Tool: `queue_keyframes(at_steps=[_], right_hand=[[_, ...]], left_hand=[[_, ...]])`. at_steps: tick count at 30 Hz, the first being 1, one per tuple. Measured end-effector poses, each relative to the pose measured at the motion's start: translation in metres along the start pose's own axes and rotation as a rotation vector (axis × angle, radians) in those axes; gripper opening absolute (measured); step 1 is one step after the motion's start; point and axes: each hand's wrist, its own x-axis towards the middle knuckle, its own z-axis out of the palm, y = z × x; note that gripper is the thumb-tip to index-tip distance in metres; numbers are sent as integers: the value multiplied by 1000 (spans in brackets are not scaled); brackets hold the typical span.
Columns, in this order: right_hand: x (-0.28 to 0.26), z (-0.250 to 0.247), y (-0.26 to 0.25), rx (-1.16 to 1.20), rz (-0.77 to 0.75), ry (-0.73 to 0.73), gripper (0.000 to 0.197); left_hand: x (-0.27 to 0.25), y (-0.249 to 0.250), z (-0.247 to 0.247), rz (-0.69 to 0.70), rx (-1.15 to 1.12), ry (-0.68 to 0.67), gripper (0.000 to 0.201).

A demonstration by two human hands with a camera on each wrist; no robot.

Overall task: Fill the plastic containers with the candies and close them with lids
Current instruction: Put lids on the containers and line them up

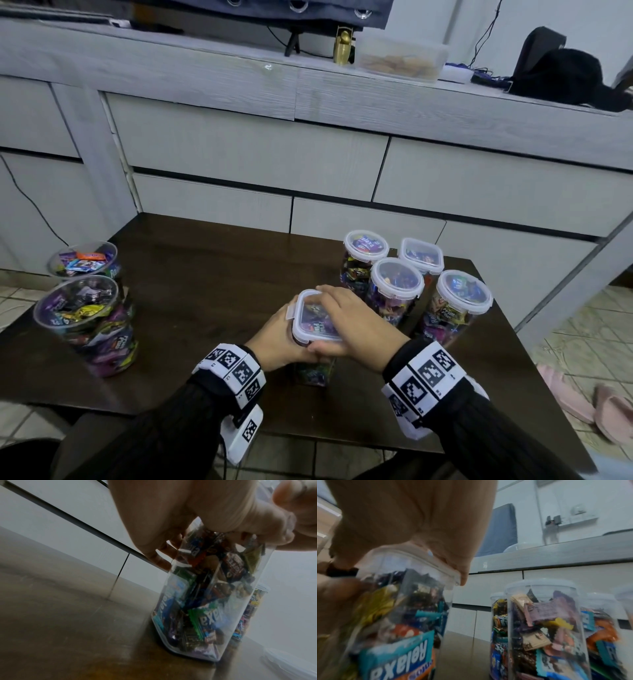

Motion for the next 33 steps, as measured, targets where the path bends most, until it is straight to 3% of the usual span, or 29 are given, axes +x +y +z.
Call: queue_keyframes(at_steps=[3, 7, 10, 14, 20, 25, 30, 33], right_hand=[[-1, 5, 0, -46, -4, 13, 74], [-4, 3, 7, 293, 73, 50, 93], [-2, 5, 12, 362, 152, 89, 105], [1, 5, 17, 394, 210, 65, 105], [-1, -5, 18, 367, 180, 3, 100], [-13, -20, 21, 291, 169, 28, 97], [-18, -26, 17, 469, 239, -117, 91], [-17, -20, 11, 537, 285, -137, 105]], left_hand=[[0, 0, 0, -4, -10, 2, 83], [0, 0, -1, -8, -18, -17, 85], [-1, 2, -2, -9, -27, -29, 81], [0, 1, 0, -1, -42, -23, 82], [0, -3, 9, 20, -45, 33, 82], [-5, -6, -2, 26, 33, -5, 90], [-2, -1, -11, -10, 115, -106, 95], [-1, 2, -4, -59, 108, -92, 88]])
